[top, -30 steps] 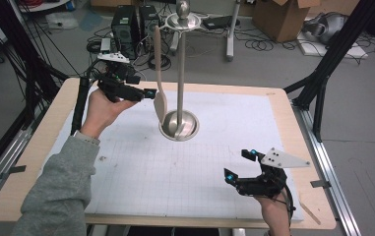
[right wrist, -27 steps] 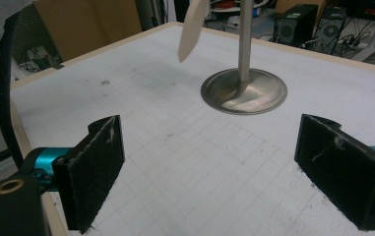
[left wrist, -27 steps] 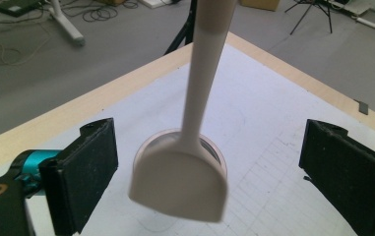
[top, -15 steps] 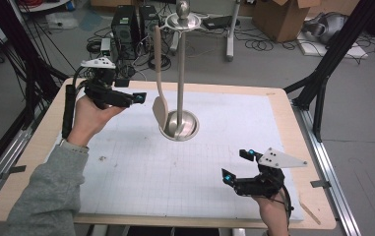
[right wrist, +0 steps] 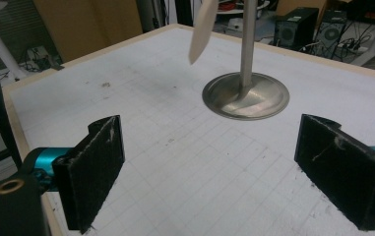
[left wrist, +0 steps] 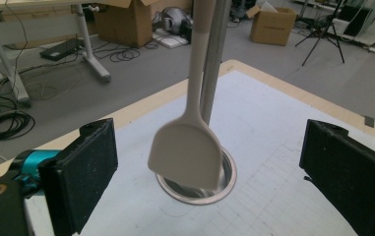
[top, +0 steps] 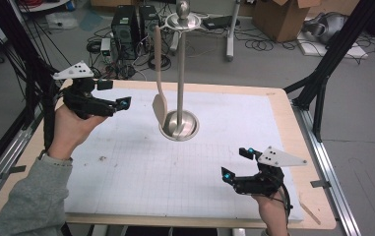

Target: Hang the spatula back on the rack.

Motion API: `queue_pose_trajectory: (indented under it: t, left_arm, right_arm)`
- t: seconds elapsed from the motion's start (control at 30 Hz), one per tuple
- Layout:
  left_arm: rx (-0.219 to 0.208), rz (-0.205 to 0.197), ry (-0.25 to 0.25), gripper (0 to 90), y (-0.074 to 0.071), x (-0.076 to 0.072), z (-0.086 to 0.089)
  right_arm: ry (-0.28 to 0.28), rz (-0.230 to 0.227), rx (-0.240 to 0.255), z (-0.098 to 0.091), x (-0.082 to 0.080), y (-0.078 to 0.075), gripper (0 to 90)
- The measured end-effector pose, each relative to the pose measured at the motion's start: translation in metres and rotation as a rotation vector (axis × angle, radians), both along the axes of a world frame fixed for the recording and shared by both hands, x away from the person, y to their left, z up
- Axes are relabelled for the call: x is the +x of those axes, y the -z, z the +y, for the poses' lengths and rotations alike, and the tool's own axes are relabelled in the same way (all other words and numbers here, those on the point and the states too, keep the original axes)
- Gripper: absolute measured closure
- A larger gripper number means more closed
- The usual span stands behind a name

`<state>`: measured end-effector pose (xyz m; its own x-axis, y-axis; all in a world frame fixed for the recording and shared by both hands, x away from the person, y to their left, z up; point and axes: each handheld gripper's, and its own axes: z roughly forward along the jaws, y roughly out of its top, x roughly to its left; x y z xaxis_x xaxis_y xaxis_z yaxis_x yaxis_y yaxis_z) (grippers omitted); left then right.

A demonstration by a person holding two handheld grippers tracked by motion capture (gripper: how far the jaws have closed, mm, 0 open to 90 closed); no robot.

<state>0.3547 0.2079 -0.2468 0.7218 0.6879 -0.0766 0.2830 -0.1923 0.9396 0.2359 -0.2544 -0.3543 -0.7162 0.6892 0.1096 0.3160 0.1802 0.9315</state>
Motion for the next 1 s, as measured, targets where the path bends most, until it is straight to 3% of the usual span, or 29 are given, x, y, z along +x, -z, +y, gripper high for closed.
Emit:
queue_pose_trajectory:
  t: [0.27,0.83,1.0]
  left_arm:
    - [-0.037,-0.043,-0.046,8.0,0.009,-0.018,0.017]
    - [-0.053,-0.058,-0.102,8.0,0.021,-0.047,0.046]
    - [-0.037,-0.060,-0.138,8.0,0.025,-0.053,0.053]
  right_arm:
    - [-0.002,0.002,0.008,0.003,0.003,-0.001,10.7]
    - [-0.007,-0.014,0.021,0.004,0.006,-0.005,10.7]
    - [-0.015,-0.019,0.018,0.006,0.007,-0.005,10.7]
